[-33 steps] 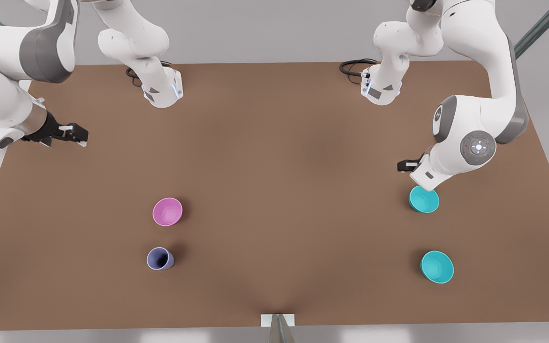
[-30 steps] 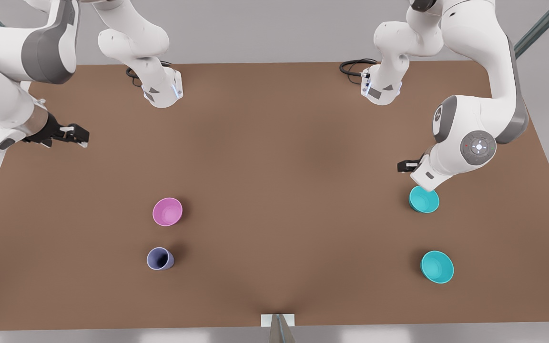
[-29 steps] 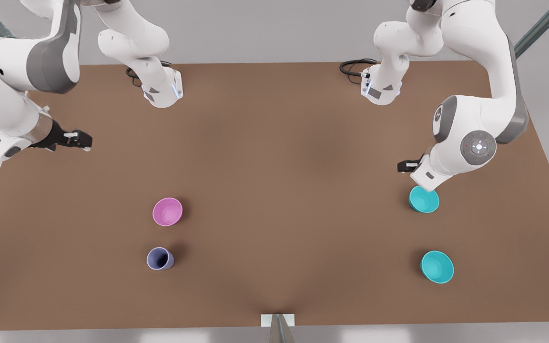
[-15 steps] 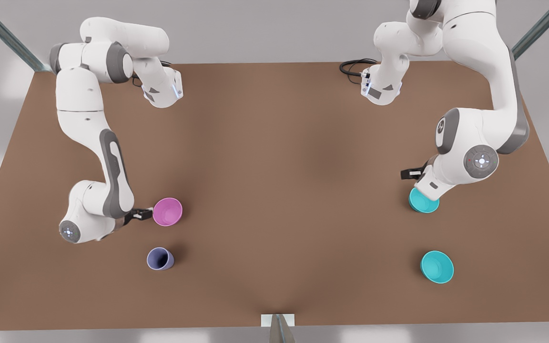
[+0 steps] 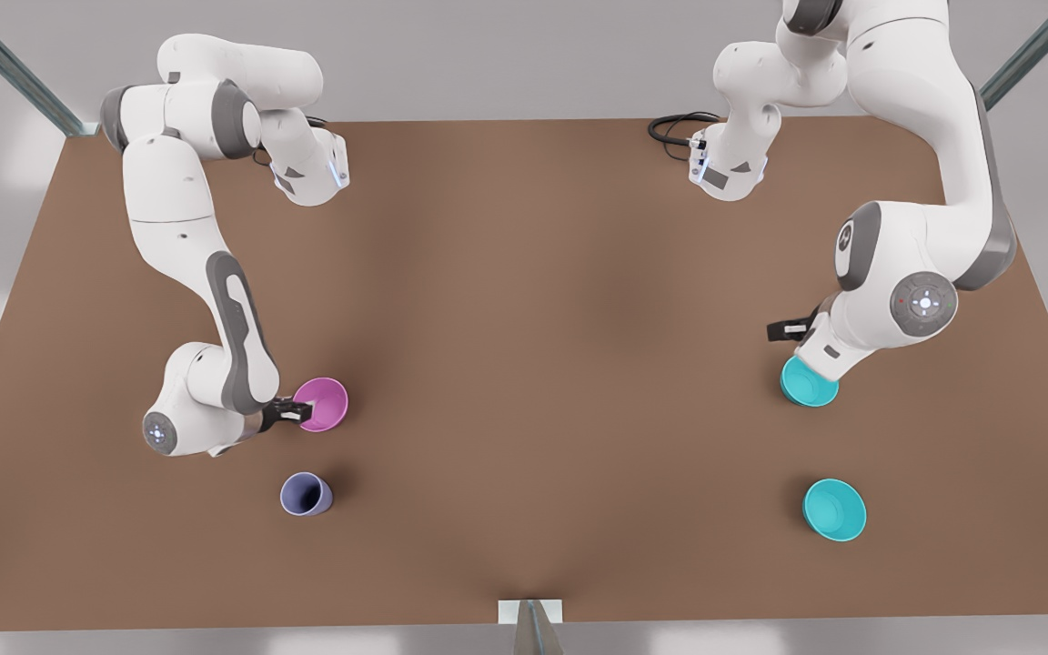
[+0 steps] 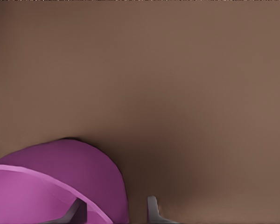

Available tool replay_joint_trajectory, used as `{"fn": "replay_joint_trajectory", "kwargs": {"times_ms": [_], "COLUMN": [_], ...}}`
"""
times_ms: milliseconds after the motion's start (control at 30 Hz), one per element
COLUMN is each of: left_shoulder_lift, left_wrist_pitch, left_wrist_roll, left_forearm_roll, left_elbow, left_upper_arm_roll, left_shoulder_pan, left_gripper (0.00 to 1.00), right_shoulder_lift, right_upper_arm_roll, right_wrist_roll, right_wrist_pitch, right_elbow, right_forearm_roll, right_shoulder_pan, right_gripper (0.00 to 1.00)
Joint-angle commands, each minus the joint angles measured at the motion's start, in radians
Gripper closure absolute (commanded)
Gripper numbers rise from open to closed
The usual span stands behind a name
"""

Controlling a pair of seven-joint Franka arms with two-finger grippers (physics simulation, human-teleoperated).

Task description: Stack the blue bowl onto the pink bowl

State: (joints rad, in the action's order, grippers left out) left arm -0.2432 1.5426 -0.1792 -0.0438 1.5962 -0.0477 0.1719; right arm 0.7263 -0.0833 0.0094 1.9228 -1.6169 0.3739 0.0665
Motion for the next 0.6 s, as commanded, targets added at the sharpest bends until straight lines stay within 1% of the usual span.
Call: {"fn": "replay_joint_trajectory", "kwargs": {"times_ms": [0,100,167,200,233,267,333,367,433,467,500,567], "left_shoulder_lift": [0.001,-0.001,-0.001,-0.001,-0.001,-0.001,-0.001,-0.001,-0.001,-0.001,-0.001,-0.002], "left_wrist_pitch": [-0.009,-0.009,-0.009,-0.009,-0.009,-0.009,-0.009,-0.01,-0.01,-0.01,-0.01,-0.009], "left_wrist_roll": [-0.008,-0.008,-0.008,-0.008,-0.008,-0.008,-0.008,-0.008,-0.008,-0.008,-0.008,-0.008], "left_forearm_roll": [-0.001,-0.001,-0.001,-0.001,-0.001,-0.001,-0.001,-0.001,-0.001,0.001,-0.001,-0.001], "left_elbow": [-0.001,-0.001,-0.001,-0.001,-0.001,-0.001,-0.001,-0.001,-0.001,-0.001,-0.001,-0.001], "left_upper_arm_roll": [0.0,0.0,0.0,0.0,0.0,0.0,0.0,0.0,0.0,0.0,0.0,0.0], "left_shoulder_pan": [0.0,0.0,0.0,0.0,0.0,0.0,0.0,0.0,0.0,0.0,0.0,0.0], "left_gripper": [0.0,0.0,0.0,0.0,0.0,0.0,0.0,0.0,0.0,0.0,0.0,0.0], "right_shoulder_lift": [-0.001,0.005,-0.016,-0.053,-0.091,-0.13,-0.148,-0.143,-0.061,-0.018,0.056,0.142], "right_upper_arm_roll": [0.0,0.0,0.0,0.017,0.04,0.091,0.093,0.094,0.093,0.091,0.089,0.085], "right_wrist_roll": [0.011,0.011,-0.012,-0.097,-0.117,-0.103,0.036,0.196,0.489,0.59,0.661,0.713], "right_wrist_pitch": [0.018,0.009,-0.021,-0.054,-0.094,-0.107,-0.107,-0.1,0.007,0.071,0.154,0.285], "right_elbow": [0.003,0.014,0.015,0.015,0.017,0.026,0.084,0.147,0.284,0.316,0.373,0.405], "right_forearm_roll": [-0.003,-0.004,-0.003,0.048,0.115,0.209,0.229,0.232,0.252,0.247,0.243,0.237], "right_shoulder_pan": [-0.001,-0.002,-0.002,-0.002,-0.001,0.009,0.114,0.199,0.357,0.407,0.458,0.521], "right_gripper": [0.79,0.79,0.79,0.79,0.79,0.79,0.79,0.79,0.79,0.79,0.79,0.79]}}
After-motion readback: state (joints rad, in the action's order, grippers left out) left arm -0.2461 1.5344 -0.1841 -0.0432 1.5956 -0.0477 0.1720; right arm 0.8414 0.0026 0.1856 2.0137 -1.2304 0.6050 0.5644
